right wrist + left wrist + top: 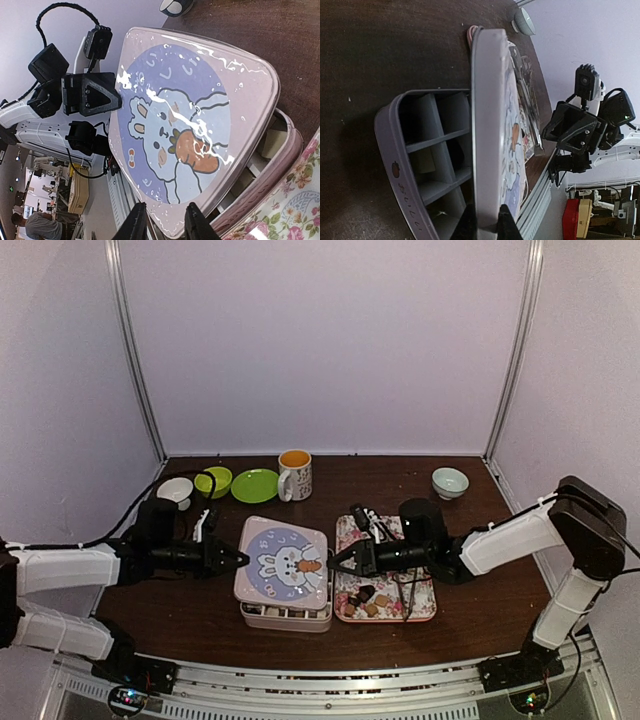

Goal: Pack the chocolate
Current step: Pass from the right arm to the left

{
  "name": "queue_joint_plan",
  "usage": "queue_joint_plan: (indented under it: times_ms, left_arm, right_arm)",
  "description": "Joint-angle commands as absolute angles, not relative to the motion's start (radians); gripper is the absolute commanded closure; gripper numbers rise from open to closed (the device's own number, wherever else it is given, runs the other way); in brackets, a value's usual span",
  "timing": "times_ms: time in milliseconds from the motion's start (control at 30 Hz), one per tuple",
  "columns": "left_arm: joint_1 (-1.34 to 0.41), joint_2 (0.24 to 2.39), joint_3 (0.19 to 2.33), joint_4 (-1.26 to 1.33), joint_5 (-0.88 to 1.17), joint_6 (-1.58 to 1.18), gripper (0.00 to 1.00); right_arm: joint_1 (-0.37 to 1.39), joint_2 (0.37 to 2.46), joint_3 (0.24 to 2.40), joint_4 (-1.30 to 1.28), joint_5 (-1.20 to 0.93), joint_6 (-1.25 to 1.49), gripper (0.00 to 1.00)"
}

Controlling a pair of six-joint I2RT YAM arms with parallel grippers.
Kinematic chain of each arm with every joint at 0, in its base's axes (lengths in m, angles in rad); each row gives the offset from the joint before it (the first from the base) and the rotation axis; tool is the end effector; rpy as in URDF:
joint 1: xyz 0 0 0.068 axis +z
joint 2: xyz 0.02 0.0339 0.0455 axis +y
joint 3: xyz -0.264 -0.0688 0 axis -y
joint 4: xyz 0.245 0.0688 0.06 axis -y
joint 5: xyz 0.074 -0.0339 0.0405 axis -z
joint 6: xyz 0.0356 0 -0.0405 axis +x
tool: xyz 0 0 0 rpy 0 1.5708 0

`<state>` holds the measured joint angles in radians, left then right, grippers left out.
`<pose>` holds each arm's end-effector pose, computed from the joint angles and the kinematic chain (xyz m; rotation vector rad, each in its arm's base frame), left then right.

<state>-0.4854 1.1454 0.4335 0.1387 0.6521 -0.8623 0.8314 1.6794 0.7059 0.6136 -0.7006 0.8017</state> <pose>0.1860 -0.1225 0.1839 -0.0151 2.3921 -1.4212 0.2059 0.2598 0.1715 -0.5906 2.1975 1.6647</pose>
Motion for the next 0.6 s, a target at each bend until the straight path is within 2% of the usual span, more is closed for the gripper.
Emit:
queue_joint_plan:
  times_ms: [0, 267, 400, 567]
  left_arm:
    - [-0.486, 1.21, 0.402, 0.325, 0.677, -0.868, 0.91]
    - [-0.487, 1.208, 0.394, 0.314, 0.664, -0.888, 0.91]
    - [-0.485, 1.208, 0.349, 0.522, 0.73, -1.02, 1.0]
    - [-0.486, 1.167, 0.356, 0.604, 0.765, -1.1, 1.0]
  right_arm:
    - [0.844, 1.705, 0.7, 0.689, -0.673, 0.813, 0.73]
    - [0.849, 1.678, 0.732, 0.525, -0.611, 0.727, 0.7]
    - [0.853, 1.664, 0.749, 0.444, -0.582, 0.699, 0.65]
    - [0.856, 1.633, 0.75, 0.421, -0.564, 0.687, 0.64]
